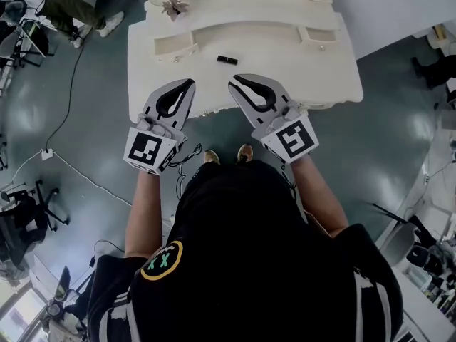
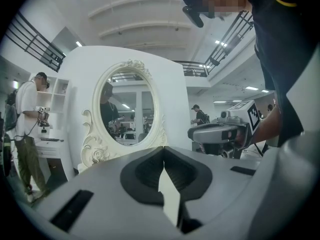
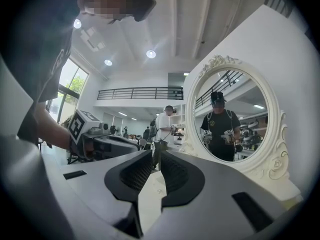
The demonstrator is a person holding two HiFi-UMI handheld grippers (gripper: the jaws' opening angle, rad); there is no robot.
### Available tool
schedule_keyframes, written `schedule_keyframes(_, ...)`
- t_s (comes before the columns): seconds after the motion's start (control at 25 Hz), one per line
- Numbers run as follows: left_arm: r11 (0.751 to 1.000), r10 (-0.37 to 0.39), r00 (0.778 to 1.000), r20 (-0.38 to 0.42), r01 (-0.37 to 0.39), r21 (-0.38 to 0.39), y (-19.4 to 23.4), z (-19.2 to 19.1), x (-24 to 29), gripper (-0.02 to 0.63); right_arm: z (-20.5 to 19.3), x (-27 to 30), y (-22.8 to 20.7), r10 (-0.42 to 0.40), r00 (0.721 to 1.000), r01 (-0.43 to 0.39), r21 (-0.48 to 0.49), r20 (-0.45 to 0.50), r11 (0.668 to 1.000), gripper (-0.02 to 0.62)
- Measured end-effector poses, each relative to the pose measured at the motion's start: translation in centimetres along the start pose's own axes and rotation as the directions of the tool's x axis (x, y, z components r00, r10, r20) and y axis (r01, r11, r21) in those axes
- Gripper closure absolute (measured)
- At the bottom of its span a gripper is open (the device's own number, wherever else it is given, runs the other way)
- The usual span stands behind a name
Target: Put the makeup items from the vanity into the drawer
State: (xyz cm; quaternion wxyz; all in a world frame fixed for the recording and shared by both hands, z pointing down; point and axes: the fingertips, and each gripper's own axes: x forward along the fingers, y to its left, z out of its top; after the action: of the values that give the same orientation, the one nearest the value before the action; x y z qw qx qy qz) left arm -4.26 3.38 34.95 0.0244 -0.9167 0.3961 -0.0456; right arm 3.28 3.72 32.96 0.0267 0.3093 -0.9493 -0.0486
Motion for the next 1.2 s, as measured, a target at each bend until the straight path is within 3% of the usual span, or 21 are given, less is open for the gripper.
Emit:
schedule_keyframes(0.2, 1.000, -0.004, 1.000, -0.003, 0.004, -0.001, 0.0, -0.1, 0.1, 0.583, 0.4, 0.2, 0.0, 0.005, 1.000, -0.005, 0.007, 0.015, 1.000, 0.469)
schedule_keyframes(0.64, 1.000, -0.002, 1.000, -0.002, 0.002, 0.003, 0.4, -0.2, 0.4, 0.584, -0.9, 0.4, -0.1, 0.026, 0.999, -0.025, 0.006, -0.037, 1.000, 0.202)
schedule_keyframes(0.88, 1.000, -0.005, 1.000, -0.007, 0.005, 0.001, 0.6, -0.2, 0.4, 0.583, -1.0, 0.5, -0.2, 0.024, 0.999, -0.023, 0.010, -0.037, 1.000, 0.119)
schedule_keyframes(1.08, 1.000, 0.004, 1.000, -0.002, -0.004, -0.001, 0.7, -0.2, 0.4, 0.583, -0.7, 0.7, -0.4, 0.008, 1.000, -0.008, 0.012, -0.018, 1.000, -0.003)
schedule_keyframes(1.2, 1.000, 0.010, 1.000, 0.000, -0.010, 0.003, 0.8, -0.2, 0.5, 0.584, -0.9, 0.8, -0.5, 0.005, 1.000, -0.005, 0.012, -0.017, 1.000, -0.005)
